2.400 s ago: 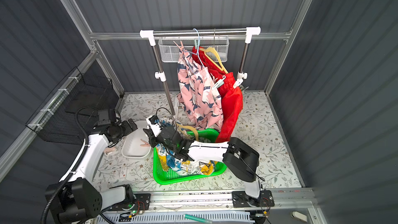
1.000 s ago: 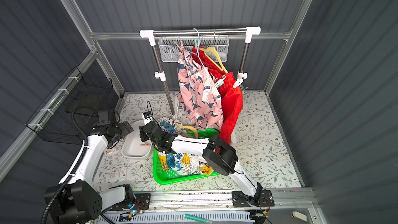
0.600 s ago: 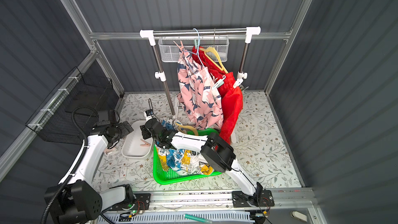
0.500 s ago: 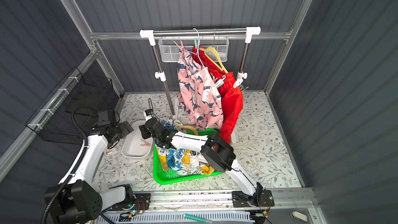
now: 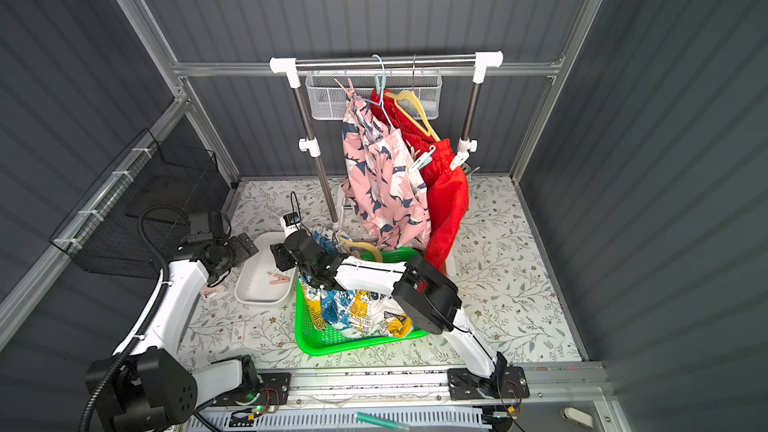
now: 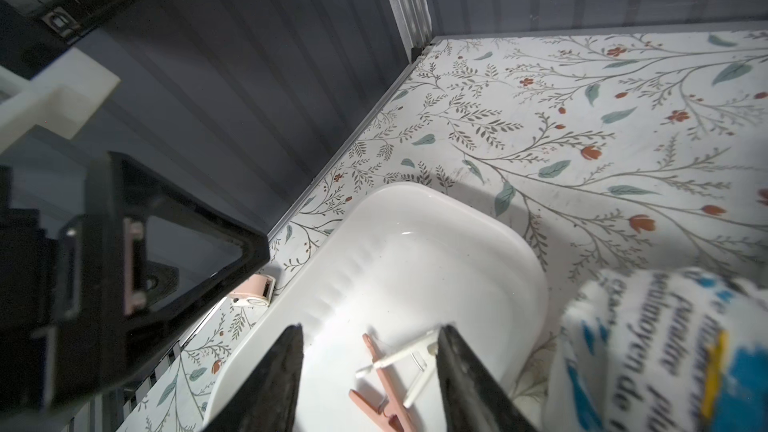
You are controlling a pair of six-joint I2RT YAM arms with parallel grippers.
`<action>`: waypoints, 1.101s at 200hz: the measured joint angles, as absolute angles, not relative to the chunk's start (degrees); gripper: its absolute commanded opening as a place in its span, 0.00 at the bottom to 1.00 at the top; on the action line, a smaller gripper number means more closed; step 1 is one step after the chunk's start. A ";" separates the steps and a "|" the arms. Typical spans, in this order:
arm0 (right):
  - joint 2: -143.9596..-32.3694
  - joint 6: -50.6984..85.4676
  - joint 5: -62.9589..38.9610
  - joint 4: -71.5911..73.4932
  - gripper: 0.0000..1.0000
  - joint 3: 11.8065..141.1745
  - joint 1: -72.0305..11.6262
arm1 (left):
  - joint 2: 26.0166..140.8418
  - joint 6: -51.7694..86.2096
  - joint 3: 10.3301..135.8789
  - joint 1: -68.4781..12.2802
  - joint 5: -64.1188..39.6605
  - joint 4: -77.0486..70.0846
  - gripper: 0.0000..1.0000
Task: Remove the clothespins securing shorts to the hanger
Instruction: Place the clothespin in the storage box.
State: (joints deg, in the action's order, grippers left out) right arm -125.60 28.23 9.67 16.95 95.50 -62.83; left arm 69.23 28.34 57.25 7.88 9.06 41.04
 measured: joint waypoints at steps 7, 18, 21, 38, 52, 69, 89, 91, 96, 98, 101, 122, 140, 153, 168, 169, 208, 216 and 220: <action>-124.53 28.05 9.96 17.45 0.55 94.59 -62.83 | 69.23 28.34 57.25 7.88 8.97 40.95 1.00; -122.69 27.83 10.63 18.46 0.55 92.97 -62.83 | 69.23 28.32 57.25 7.88 8.78 40.77 1.00; -122.08 27.79 10.85 18.87 0.55 92.36 -62.83 | 69.23 28.32 57.23 7.88 8.75 40.77 1.00; -119.09 27.44 11.97 20.58 0.55 89.47 -62.83 | 69.23 28.27 57.23 7.88 8.19 40.66 1.00; -116.62 27.16 12.69 22.17 0.56 86.85 -62.83 | 69.23 28.14 57.23 7.88 7.55 40.64 1.00; -113.82 26.76 13.47 23.40 0.57 83.53 -62.83 | 69.23 28.03 57.23 7.88 6.85 40.53 1.00; -109.78 26.59 14.41 24.25 0.58 78.32 -62.81 | 69.23 27.66 57.14 7.88 5.74 39.83 1.00; -109.40 26.55 14.52 24.25 0.58 77.84 -62.81 | 69.23 27.62 57.12 7.88 5.54 39.75 0.99; -108.31 26.52 14.70 24.43 0.58 76.42 -62.78 | 69.23 27.59 57.04 7.86 5.30 39.53 1.00; -107.74 26.52 14.85 24.45 0.58 75.75 -62.76 | 69.23 27.55 56.99 7.86 5.19 39.42 1.00; -107.13 26.50 14.85 24.64 0.58 74.87 -62.76 | 69.23 27.49 56.90 7.86 5.06 39.29 1.00; -101.84 26.85 15.42 24.84 0.58 68.01 -62.15 | 69.23 27.38 56.60 6.94 4.23 39.11 1.00; -97.41 28.23 15.53 24.73 0.58 62.30 -60.62 | 69.23 27.22 56.55 5.32 3.81 39.11 1.00; -94.48 29.52 15.51 24.23 0.58 58.59 -59.11 | 69.23 27.20 56.55 3.64 3.86 39.11 1.00; -91.15 31.14 15.46 22.76 0.58 54.48 -57.21 | 69.23 27.16 56.55 1.34 4.10 39.11 1.00; -91.00 31.22 15.46 22.65 0.58 54.33 -57.14 | 69.23 27.16 56.55 1.23 4.10 39.11 1.00; -83.18 35.83 14.28 19.25 0.58 45.08 -52.23 | 69.30 26.55 56.53 -4.54 4.49 39.18 1.00; -81.62 36.40 13.87 18.50 0.58 43.38 -51.27 | 69.38 26.30 56.53 -5.41 4.45 39.18 1.00; -80.90 36.71 13.69 18.20 0.58 42.61 -50.81 | 69.41 26.15 56.53 -5.69 4.43 39.18 1.00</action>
State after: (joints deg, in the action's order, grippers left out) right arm -80.90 36.71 13.69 18.20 42.61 -50.81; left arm 69.41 26.15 56.53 -5.69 4.43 39.18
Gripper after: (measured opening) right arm 0.583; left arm 0.997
